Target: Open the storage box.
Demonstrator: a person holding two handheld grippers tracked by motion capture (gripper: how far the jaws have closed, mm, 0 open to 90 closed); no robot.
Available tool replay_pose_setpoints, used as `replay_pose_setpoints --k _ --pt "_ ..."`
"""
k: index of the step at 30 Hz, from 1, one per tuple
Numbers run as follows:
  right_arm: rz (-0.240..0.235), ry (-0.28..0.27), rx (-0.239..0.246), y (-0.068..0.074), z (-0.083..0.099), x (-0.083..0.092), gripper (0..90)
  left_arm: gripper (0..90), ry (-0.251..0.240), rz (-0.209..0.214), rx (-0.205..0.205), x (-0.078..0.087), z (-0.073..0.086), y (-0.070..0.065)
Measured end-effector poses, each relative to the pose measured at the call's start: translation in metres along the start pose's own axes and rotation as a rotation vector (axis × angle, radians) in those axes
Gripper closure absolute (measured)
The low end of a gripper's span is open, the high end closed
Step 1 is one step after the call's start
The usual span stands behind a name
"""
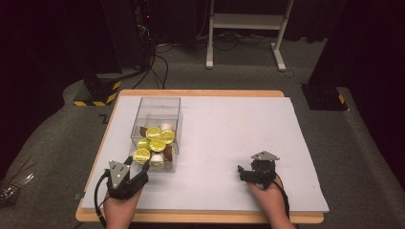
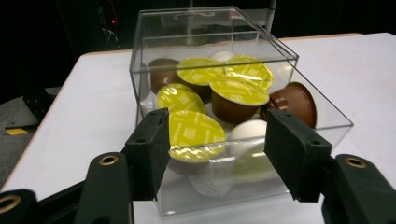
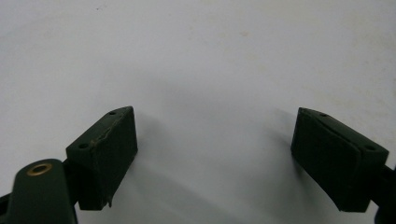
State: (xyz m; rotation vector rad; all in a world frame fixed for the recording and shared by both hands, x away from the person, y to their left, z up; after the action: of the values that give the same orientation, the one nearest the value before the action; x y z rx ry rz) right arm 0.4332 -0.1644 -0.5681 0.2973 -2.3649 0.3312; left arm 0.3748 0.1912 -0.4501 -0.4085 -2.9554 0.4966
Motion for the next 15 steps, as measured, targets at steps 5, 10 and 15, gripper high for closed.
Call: replay_pose_setpoints --k 5,10,15 --pt "-0.001 0.0 -0.002 0.0 0.0 0.0 14.6 42.1 -0.012 -0.012 -0.017 -0.009 -0.013 0.017" --pt "0.0 -0.001 -0.002 0.0 0.0 0.0 14.6 41.7 -0.015 -0.009 -0.008 -0.018 -0.019 0.029" --pt "0.0 0.0 0.0 0.0 0.0 0.0 14.6 44.9 -0.007 0.001 -0.013 -0.028 -0.017 0.042"
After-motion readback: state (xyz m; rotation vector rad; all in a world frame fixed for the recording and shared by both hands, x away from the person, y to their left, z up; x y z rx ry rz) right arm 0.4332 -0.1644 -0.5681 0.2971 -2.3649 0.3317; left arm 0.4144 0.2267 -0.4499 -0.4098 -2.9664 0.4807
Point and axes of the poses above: each handheld gripper's, and its own axes: x roughly backward along the jaws, z roughly out of its underside, y roughly to its left, the point moved 9 cm from there along -x, roughly forward along the jaws, and after that the axes turned 11 degrees about z, right-handed, at the moved point
